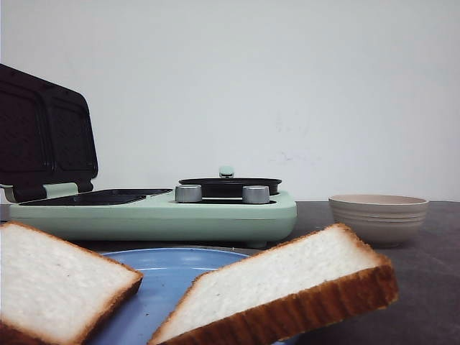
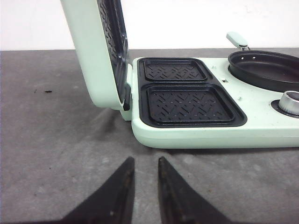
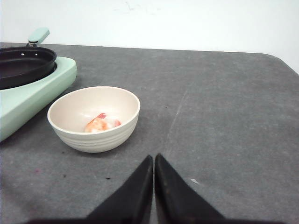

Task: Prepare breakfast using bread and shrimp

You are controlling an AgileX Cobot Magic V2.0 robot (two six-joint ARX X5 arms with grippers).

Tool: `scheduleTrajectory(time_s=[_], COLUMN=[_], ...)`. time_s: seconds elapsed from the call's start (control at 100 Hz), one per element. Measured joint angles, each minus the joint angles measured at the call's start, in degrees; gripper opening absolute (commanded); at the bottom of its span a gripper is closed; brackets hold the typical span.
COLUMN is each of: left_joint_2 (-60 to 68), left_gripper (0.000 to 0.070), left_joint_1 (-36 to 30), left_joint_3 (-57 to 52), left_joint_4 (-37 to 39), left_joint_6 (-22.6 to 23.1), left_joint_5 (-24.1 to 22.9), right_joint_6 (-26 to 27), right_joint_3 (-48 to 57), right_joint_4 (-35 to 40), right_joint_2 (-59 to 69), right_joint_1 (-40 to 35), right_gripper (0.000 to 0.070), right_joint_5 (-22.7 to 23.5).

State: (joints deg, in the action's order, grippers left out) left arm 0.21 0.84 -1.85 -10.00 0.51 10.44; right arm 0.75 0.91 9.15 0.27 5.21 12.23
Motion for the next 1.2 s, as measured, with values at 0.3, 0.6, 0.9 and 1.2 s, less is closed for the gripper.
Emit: scheduleTrajectory(time_s=[0.3, 0.6, 0.9, 1.2], left_joint_2=[0.0, 0.0, 3.1, 22.4], left_gripper=[0.0, 0.0003, 0.0004, 0.0004], left_joint_1=[0.0, 0.0, 0.0, 0.0], left_joint_3=[0.0, 0.0, -10.3, -29.5], left_joint_4=[0.0, -0.1, -5.4, -18.4], left_joint_6=[-0.4, -12.7, -19.9, -20.3], left_joint_5=[0.0, -0.2, -0.5, 0.7], right_joint_6=[0.8, 10.7, 17.4, 20.2], right_joint_3=[0.0, 0.0, 8.3, 26.0], right_joint_4=[0.0, 0.0, 6.1, 19.2], right_joint_2=[0.0, 0.0, 1.5, 18.1], right_joint_1=[0.0, 0.0, 0.0, 0.0], right_gripper=[0.0, 0.0, 0.0, 0.0], right_joint_5=[0.0, -0.2, -3.0, -3.1])
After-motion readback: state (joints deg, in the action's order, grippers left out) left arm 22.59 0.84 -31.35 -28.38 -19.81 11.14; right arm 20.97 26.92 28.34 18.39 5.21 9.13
